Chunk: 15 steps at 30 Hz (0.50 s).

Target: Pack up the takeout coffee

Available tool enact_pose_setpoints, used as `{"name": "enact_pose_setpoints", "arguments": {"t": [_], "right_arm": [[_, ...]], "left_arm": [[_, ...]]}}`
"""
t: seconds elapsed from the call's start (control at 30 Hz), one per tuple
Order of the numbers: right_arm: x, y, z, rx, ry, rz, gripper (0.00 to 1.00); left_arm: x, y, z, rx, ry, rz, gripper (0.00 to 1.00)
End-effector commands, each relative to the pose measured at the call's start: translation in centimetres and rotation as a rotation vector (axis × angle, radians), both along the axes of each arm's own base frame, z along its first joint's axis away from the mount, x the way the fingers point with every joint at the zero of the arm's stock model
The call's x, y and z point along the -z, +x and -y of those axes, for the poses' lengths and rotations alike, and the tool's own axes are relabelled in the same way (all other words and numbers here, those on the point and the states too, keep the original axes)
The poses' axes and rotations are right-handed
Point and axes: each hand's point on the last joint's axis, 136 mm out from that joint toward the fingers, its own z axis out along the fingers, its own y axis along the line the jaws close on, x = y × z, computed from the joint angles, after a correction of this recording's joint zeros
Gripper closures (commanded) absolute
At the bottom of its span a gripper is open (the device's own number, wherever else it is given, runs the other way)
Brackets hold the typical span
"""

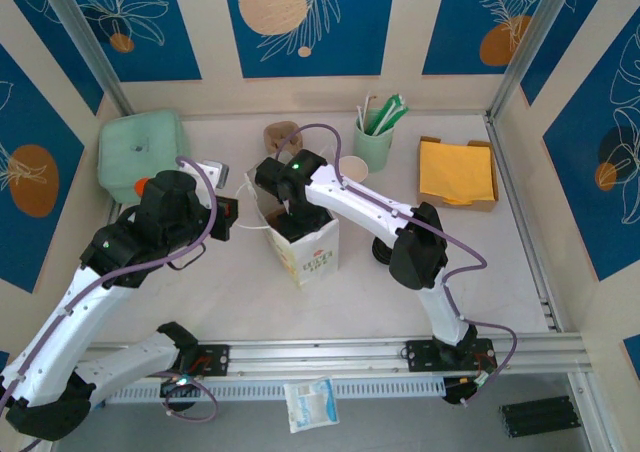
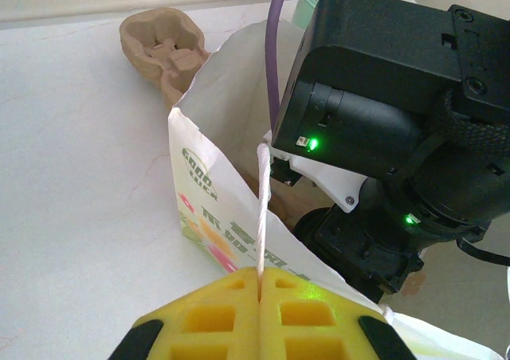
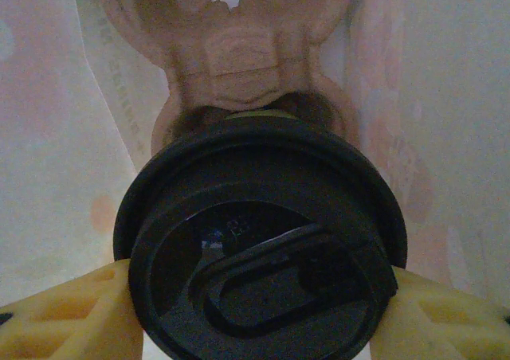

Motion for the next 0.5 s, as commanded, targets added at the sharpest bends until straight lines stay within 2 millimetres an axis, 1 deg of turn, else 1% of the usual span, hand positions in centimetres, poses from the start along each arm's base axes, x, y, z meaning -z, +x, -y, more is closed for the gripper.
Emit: {"name": "enact_pose_setpoints", "arguments": {"t": [0.0,0.23,0.47], "right_arm": [[0.3,0.1,-0.2,-0.021,0.001,0.01,0.44],[0.3,0.1,-0.2,-0.021,0.001,0.004,0.44],[-0.9,-0.1,-0.3,-0.028,0.015,-0.007,0.43]], "left_arm": [[-0.5,0.2,0.3,0.0,-0.032,0.005,1.0],[-0.6,0.2,0.3,0.001,-0.034,0.007,1.0],[-0.5,0.2,0.4,0.002,-0.03,0.004,1.0]]}}
